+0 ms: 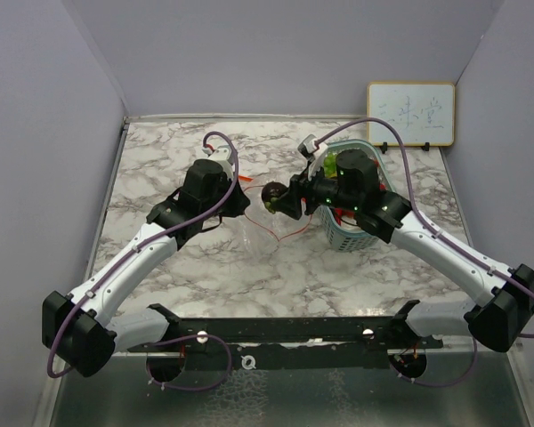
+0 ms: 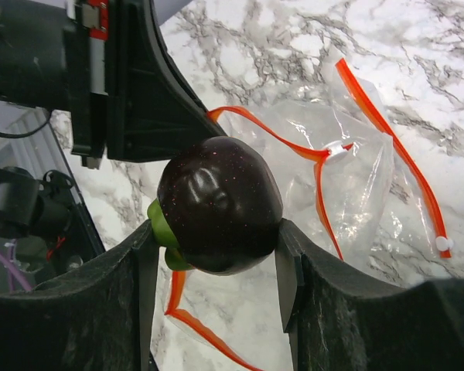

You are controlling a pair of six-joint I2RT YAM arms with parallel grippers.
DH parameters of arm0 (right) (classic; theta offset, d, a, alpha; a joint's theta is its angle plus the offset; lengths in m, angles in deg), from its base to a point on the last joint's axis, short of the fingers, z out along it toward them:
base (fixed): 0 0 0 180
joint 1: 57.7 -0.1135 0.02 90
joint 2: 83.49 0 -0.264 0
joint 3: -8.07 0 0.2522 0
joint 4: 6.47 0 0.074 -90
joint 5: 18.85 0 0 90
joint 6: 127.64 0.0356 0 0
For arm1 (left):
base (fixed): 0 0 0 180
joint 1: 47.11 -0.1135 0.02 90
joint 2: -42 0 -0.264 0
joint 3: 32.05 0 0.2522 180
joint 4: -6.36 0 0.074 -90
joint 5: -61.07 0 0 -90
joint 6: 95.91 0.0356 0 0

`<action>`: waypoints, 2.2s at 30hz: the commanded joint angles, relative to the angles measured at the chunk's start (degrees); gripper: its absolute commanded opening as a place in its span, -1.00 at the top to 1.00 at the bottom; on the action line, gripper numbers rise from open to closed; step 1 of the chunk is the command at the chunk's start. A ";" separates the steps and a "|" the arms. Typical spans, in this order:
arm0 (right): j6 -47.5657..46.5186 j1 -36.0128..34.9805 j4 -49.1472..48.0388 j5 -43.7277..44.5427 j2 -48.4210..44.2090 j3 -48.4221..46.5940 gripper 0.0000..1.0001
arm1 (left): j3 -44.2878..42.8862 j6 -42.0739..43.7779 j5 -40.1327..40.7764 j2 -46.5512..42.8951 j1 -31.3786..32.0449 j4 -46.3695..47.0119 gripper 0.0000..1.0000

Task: Place the food in the zip-top bag and seal the zipper
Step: Place the fake fruit in the zipper food storage bag, then pick up the fake vegetable from the bin.

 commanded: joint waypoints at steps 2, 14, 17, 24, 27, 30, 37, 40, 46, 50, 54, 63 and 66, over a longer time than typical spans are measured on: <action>-2.63 -0.10 -0.08 2.88 0.71 0.51 0.00 | -1.36 -0.17 -1.27 0.20 -0.21 1.28 1.00; 0.24 -0.06 3.55 18.30 -1.48 0.38 -0.99 | -1.19 -0.44 -2.56 0.77 -0.20 2.15 1.00; 2.70 0.28 6.82 33.40 -2.56 -0.19 -0.99 | -1.11 -0.20 -2.48 0.18 -0.21 1.82 1.00; 5.63 7.51 13.63 49.93 1.79 -3.86 -0.96 | -1.28 0.45 -2.12 -0.77 -0.26 1.01 1.00; 4.46 10.62 11.73 51.79 3.33 -2.67 -0.85 | -0.89 0.50 -1.99 -1.25 -0.19 1.08 1.00; 2.88 12.43 9.75 53.66 5.42 -2.19 -0.79 | -0.61 0.53 -1.94 -1.31 -0.21 1.04 1.00; 0.73 14.15 3.76 55.45 10.08 -1.75 -0.67 | -0.02 0.54 -1.85 -1.53 -0.21 0.96 1.00; 0.15 15.24 1.66 56.85 12.37 -2.09 -0.64 | 0.17 0.82 -1.61 -1.70 -0.21 0.77 1.00; -0.17 17.78 -2.13 56.64 15.62 -2.30 -0.43 | 0.26 1.45 -1.25 -1.44 -0.21 0.24 1.00; -0.87 19.08 -3.50 56.99 17.40 -2.71 0.04 | 0.54 1.41 -1.24 -1.60 -0.21 0.03 1.00; -1.35 19.95 -5.18 55.94 17.19 -1.93 0.56 | 0.61 1.41 -1.16 -1.45 -0.21 0.19 1.00; -1.96 19.98 -0.33 41.94 5.26 -2.58 0.95 | 0.32 1.26 -1.51 -1.00 -0.22 0.31 1.00; -1.40 20.01 3.24 30.97 -1.59 -3.04 0.95 | 0.26 1.21 -1.52 -1.11 -0.21 0.36 1.00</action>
